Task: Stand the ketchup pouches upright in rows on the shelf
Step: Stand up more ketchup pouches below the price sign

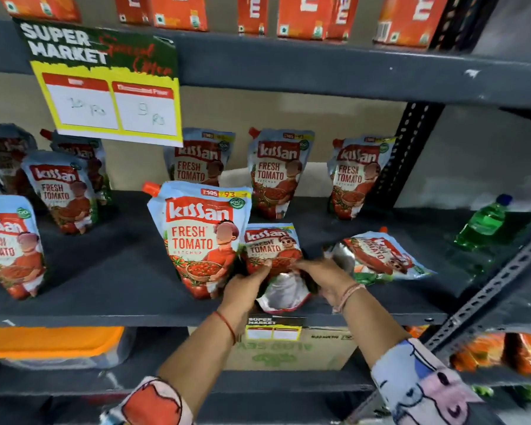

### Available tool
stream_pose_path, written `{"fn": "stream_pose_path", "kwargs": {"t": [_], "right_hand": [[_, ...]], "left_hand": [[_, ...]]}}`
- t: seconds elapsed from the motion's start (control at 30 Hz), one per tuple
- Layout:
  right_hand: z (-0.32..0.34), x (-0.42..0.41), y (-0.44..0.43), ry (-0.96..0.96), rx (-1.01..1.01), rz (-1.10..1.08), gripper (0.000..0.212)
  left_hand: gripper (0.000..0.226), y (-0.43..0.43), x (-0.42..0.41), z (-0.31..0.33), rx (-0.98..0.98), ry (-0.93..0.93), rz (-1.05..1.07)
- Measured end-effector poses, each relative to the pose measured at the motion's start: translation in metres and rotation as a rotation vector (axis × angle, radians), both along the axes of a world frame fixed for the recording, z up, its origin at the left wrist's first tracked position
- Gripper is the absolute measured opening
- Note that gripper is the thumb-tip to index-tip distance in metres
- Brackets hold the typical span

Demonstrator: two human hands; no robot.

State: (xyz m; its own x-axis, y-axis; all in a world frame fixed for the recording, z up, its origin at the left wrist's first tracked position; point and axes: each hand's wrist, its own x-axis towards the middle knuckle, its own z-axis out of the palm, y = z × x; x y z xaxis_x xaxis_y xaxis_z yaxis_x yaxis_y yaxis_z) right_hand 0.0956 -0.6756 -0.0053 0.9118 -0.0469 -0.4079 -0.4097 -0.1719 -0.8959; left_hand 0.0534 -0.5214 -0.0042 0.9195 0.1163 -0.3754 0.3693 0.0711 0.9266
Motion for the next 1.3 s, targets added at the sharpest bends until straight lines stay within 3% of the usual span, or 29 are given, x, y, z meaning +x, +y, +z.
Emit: {"fn": "stream_pose_path", "kwargs": {"t": [0.13, 0.27, 0.33, 0.63, 0.73, 0.83, 0.97, 1.3], "right_hand": [[0.001, 0.000, -0.006, 0.119, 0.234, 0.083, 0.027], [0.003, -0.001, -0.012, 0.110, 0.376, 0.147, 0.009], [0.003, -0.006, -0.013, 0.047, 0.387, 0.139, 0.008], [-0.008, -0.027, -0.014, -0.380, 0.437, 0.079, 0.047], [-0.013, -0.029, -0.012, -0.459, 0.426, 0.068, 0.077], [-0.018, -0.027, -0.011, -0.549, 0.384, 0.028, 0.059], [-0.027, -0.024, -0.007, -0.590, 0.313, -0.028, 0.065], [-0.037, -0.027, 0.001, -0.567, 0.178, 0.080, 0.058]], "left_hand": [[0.031, 0.000, 0.004, 0.013, -0.160, 0.109, -0.051], [0.039, -0.001, 0.003, 0.016, -0.156, 0.106, -0.165], [0.043, -0.002, 0.001, 0.015, -0.130, 0.052, -0.172], [0.060, 0.000, -0.001, 0.012, -0.032, -0.291, -0.296], [0.071, -0.001, 0.002, 0.012, 0.047, -0.350, -0.325], [0.076, -0.003, 0.007, 0.011, 0.164, -0.416, -0.334], [0.079, -0.005, 0.009, 0.003, 0.252, -0.464, -0.288], [0.085, 0.003, 0.008, -0.024, 0.146, -0.395, -0.178]]}}
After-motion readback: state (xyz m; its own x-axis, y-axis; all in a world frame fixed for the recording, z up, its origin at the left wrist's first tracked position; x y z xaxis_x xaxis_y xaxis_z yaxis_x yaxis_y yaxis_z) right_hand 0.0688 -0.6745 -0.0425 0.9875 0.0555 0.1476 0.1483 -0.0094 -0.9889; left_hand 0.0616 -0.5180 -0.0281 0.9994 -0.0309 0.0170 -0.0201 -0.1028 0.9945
